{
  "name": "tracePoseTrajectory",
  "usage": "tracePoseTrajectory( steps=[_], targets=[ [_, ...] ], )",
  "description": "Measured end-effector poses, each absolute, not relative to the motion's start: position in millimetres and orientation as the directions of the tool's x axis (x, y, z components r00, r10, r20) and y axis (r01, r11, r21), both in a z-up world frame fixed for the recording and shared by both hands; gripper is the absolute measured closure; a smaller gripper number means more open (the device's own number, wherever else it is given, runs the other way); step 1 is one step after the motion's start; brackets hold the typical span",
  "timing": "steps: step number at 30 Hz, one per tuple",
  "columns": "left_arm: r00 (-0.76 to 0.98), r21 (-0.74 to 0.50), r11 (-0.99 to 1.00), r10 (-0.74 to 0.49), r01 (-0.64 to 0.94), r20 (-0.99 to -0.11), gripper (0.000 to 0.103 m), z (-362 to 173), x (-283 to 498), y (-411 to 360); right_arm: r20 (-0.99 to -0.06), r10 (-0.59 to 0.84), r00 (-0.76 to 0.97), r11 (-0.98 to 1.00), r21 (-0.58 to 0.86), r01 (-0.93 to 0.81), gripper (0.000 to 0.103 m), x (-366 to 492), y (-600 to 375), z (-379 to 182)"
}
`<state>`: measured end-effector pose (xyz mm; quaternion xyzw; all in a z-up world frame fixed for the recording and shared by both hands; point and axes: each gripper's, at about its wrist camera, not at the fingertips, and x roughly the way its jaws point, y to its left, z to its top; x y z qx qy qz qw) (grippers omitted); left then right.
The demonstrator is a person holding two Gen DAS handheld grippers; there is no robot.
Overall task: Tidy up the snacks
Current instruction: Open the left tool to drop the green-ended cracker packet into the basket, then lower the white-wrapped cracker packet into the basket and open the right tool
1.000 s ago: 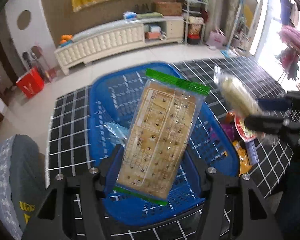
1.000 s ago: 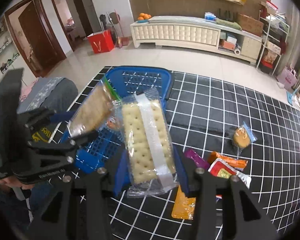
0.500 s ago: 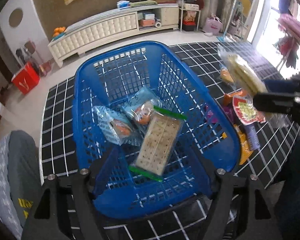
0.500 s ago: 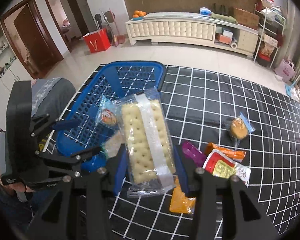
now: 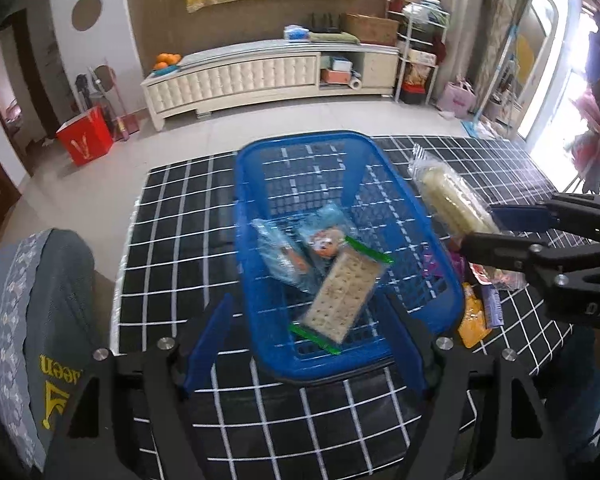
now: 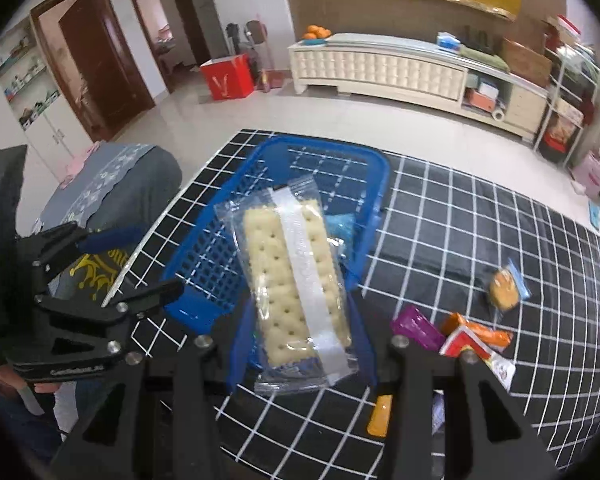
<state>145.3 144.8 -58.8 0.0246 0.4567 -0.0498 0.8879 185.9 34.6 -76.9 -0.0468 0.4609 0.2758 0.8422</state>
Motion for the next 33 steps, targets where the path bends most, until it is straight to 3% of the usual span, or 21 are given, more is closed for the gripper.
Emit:
tracePoseTrajectory(
  steps=[12,27,31,33],
  targets=[
    [0.551,-0.079,0.997,-0.08,0.026,-0.831,0.03,-79.9,145.3,193.9,-0.871,0.361,0.334,0.814,0.119,-0.569,0.053,208.5,93.0,-113.0],
    [0.522,-0.076,0.997,-0.057,-0.014,-0.851,0.03,-103.7,151.7,209.3,-0.907,0.314,0.281,0.798,0.092,-0.596,0.053,215.6,116.4,-145.4],
    [0.518,-0.078,0.996,-0.049,-0.034,-0.854,0.03,-103.7,148.3,209.8,-0.908,0.314,0.276,0.796,0.093,-0.599,0.05,216.9,117.3,-149.0],
    [0.519,-0.076,0.996,-0.043,-0.044,-0.854,0.03,-102.8,145.9,209.6,-0.903,0.323,0.283,0.798,0.099,-0.594,0.039,217.7,116.6,-147.8]
  ],
)
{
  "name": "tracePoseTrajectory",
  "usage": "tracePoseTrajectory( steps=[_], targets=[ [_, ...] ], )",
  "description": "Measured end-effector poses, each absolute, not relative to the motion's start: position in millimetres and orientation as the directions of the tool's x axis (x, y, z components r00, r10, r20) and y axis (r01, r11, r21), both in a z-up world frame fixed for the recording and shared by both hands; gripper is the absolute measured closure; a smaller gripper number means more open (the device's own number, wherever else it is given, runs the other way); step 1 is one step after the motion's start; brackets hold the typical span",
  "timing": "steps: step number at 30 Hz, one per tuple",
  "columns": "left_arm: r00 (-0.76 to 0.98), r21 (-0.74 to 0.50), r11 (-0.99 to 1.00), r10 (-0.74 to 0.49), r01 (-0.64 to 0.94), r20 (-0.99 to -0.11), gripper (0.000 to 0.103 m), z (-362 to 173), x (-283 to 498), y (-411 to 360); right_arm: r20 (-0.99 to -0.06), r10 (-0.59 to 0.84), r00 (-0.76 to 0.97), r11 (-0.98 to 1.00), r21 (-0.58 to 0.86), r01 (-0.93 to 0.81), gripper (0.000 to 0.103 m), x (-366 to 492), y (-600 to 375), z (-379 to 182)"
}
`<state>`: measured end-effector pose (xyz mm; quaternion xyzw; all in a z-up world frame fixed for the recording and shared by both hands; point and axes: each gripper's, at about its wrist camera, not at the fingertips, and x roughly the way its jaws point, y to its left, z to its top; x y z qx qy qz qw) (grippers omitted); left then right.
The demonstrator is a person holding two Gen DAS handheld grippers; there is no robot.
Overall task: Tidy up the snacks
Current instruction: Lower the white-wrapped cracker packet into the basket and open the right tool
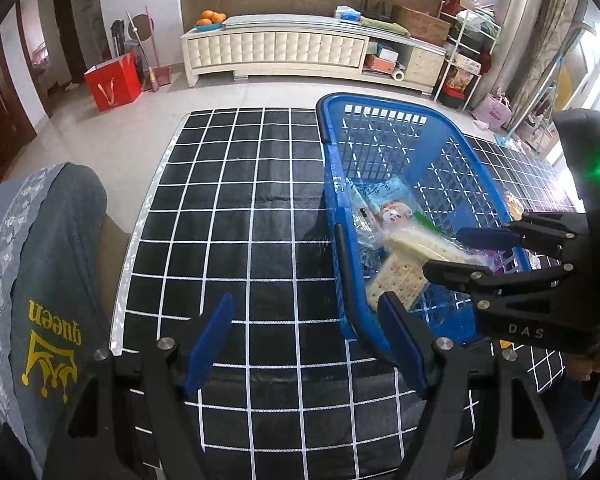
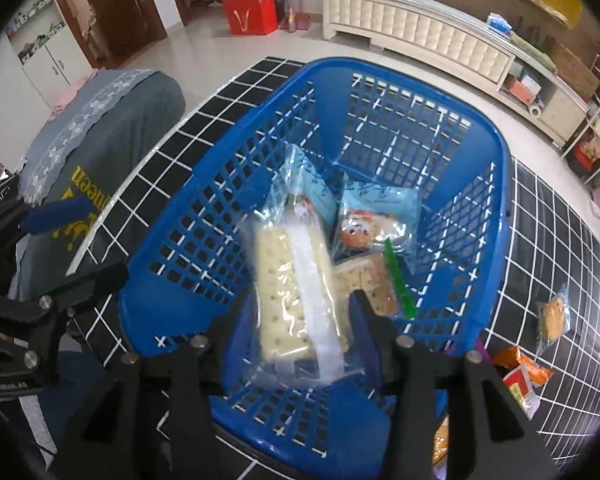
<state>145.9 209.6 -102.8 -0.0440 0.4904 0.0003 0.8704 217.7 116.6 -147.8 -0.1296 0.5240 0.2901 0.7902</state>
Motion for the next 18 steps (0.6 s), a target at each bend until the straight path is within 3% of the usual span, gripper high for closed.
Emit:
tracePoseTrajectory(
  steps=[3,18],
  targets=[
    [0.523,-0.063,0.996,-0.019,-0.067,-0.852,0.03,-98.6,140.4,207.0,-0.89,0.335,0.309,0.788,0.085,-0.61,0.013,214.0,115.8,-142.3],
    [0.596,-0.06,0.998,-0.065,0.027,-0.8,0.03,-53.2,119.1,126.3,-0.811,0.404,0.422,0.826,0.125,-0.55,0.011,177.1,6.5,-86.3]
  ],
)
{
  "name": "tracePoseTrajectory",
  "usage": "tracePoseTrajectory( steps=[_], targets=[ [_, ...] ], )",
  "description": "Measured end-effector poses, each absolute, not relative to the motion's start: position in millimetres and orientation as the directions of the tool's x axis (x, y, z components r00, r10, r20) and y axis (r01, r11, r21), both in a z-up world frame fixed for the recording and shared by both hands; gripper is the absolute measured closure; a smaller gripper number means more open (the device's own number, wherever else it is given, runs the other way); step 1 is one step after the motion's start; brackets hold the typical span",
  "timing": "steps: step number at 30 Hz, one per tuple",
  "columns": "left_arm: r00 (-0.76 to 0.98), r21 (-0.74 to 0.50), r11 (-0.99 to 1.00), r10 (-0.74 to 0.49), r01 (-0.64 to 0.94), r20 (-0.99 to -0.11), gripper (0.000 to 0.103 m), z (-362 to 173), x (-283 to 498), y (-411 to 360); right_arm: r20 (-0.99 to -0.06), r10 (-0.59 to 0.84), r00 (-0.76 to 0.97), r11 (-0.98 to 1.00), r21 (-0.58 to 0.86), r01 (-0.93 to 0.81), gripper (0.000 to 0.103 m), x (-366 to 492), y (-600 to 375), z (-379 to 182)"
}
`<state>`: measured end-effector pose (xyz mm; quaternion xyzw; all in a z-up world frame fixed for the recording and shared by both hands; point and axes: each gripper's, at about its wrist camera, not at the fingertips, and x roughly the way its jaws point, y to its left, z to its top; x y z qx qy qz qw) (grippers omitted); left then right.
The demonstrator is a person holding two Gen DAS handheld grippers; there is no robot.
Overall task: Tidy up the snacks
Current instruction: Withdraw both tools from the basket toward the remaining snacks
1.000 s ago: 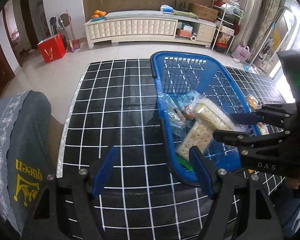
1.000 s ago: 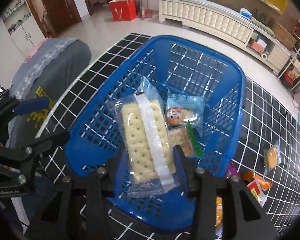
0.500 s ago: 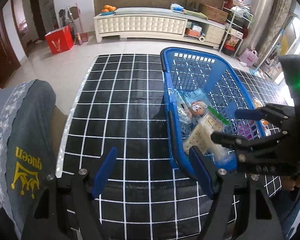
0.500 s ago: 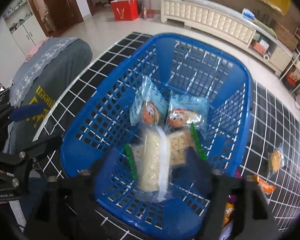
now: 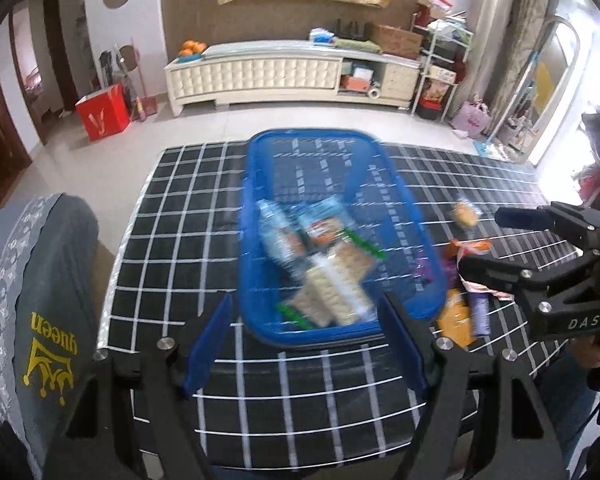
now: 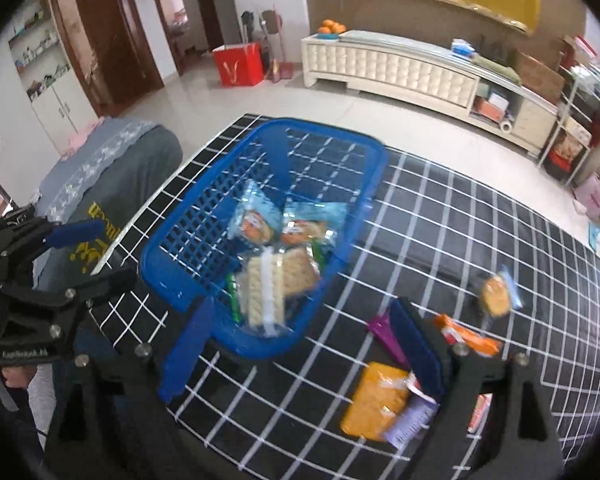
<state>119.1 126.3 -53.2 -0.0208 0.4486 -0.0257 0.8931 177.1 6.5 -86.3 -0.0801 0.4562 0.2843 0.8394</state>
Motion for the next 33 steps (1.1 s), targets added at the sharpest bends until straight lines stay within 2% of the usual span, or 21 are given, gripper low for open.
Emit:
tracePoseTrajectory(
  steps=[5,7,11,18,30,33],
  targets=[
    [0.617,-0.036,0.996,-0.079,0.082,-0.783,0.03,-44.1,120.5,83.1,-0.8,0.381,0.464,0.855,0.115,-0.505,0.011,167.6,-43.0,-77.3],
    [0.624,-0.009,0.994,-0.076,0.11,-0.778,0.018,-43.2,121.5,61.3,-0.801,0.363,0.476,0.87,0.109,-0.48,0.011,164.3,-63.1,-77.4],
    [0.626,0.017,0.985,-0.096,0.172,-0.774,0.018,-47.1,121.3,19.1,-0.807,0.332,0.488,0.899,0.114,-0.423,0.011,156.5,-103.3,-84.6],
    [0.558,-0.028,0.966,-0.171,0.256,-0.812,0.018,-74.5,124.9,-44.6,-0.825,0.286,0.488,0.929,0.114,-0.352,0.011,145.0,-149.0,-108.8],
    [0.408,0.006,0.936,-0.147,0.351,-0.901,0.019,-163.2,138.1,-128.8,-0.846,0.219,0.485,0.967,0.123,-0.222,0.011,137.0,-203.0,-176.6],
    [0.364,0.002,0.934,-0.137,0.357,-0.921,0.028,-185.8,147.9,-137.2,-0.857,0.216,0.467,0.969,0.132,-0.207,0.011,141.2,-214.6,-191.6]
  ],
)
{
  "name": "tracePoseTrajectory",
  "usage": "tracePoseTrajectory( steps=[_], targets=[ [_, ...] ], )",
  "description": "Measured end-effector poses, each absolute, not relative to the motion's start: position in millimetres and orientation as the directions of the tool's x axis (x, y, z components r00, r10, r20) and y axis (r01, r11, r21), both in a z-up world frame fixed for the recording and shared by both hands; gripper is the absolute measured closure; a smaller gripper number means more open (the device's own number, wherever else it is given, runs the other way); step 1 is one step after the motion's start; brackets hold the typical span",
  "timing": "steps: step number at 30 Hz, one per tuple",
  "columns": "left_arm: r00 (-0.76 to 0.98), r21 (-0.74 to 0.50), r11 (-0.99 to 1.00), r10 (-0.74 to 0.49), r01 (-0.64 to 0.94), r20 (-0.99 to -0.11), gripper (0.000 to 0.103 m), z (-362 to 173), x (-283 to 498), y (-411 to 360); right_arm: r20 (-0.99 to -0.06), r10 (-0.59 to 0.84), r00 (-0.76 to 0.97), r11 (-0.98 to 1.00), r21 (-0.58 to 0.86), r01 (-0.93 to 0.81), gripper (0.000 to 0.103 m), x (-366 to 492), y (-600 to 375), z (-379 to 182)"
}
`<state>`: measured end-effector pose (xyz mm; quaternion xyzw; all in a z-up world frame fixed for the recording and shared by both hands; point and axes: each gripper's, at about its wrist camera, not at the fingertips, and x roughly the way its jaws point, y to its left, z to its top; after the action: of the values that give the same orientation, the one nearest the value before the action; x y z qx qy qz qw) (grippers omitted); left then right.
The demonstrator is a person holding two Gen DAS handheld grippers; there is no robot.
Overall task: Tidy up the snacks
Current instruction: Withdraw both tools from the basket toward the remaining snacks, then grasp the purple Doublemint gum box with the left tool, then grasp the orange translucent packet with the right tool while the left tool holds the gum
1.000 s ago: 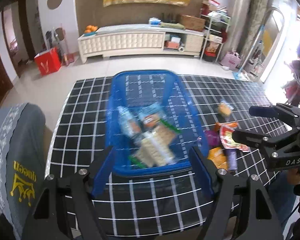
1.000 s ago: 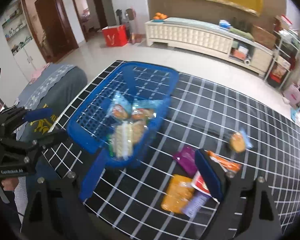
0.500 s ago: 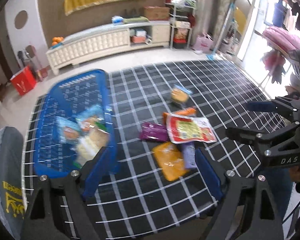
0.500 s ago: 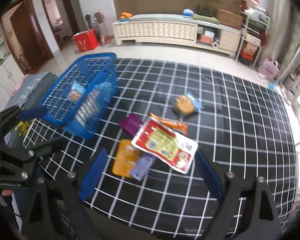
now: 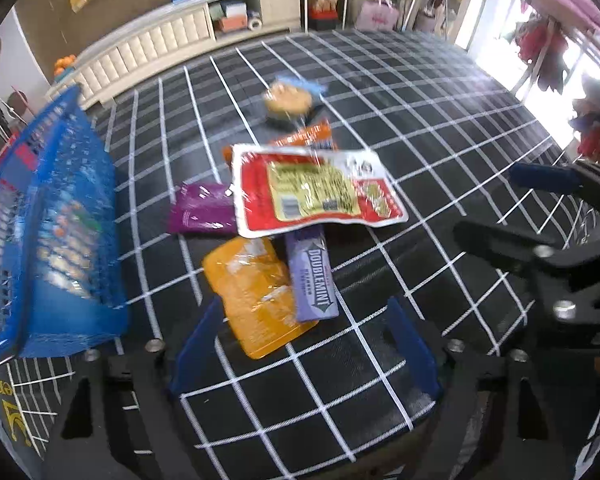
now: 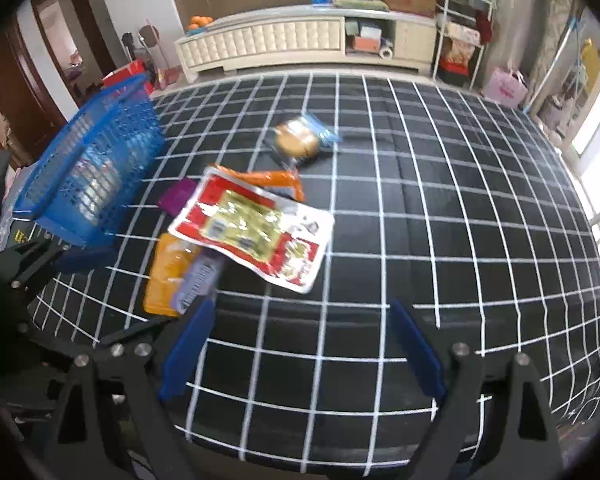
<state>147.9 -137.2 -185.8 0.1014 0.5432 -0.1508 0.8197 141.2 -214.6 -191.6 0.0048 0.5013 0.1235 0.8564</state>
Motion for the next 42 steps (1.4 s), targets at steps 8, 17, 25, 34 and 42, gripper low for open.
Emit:
tracePoseTrajectory(
  steps=[8,17,25,34,42],
  targets=[
    [0.283,-0.033,0.951,-0.125,0.308,-0.951,0.04,-225.3,172.9,-142.0,-0.87,0.242,0.43,0.968,0.186,-0.168,0.011,154.8,-232.9,-214.9],
    [0.306,0.013,0.954,-0.083,0.3,-0.949,0.073,-230.2,186.0,-145.2,-0.878,0.245,0.412,0.968,0.195,-0.16,0.011,153.1,-236.8,-220.7],
    [0.34,-0.087,0.966,-0.168,0.242,-0.925,0.074,-207.3,155.1,-119.2,-0.881,0.254,0.399,0.966,0.21,-0.15,0.011,145.4,-232.5,-213.3],
    [0.463,-0.087,0.989,-0.134,0.121,-0.876,0.074,-176.6,104.5,-63.0,-0.875,0.305,0.375,0.949,0.244,-0.202,0.011,141.0,-183.6,-212.4],
    [0.56,-0.055,0.998,-0.039,-0.012,-0.828,0.074,-172.0,79.5,-8.5,-0.892,0.305,0.335,0.942,0.23,-0.244,0.011,156.4,-114.4,-239.8]
  ],
)
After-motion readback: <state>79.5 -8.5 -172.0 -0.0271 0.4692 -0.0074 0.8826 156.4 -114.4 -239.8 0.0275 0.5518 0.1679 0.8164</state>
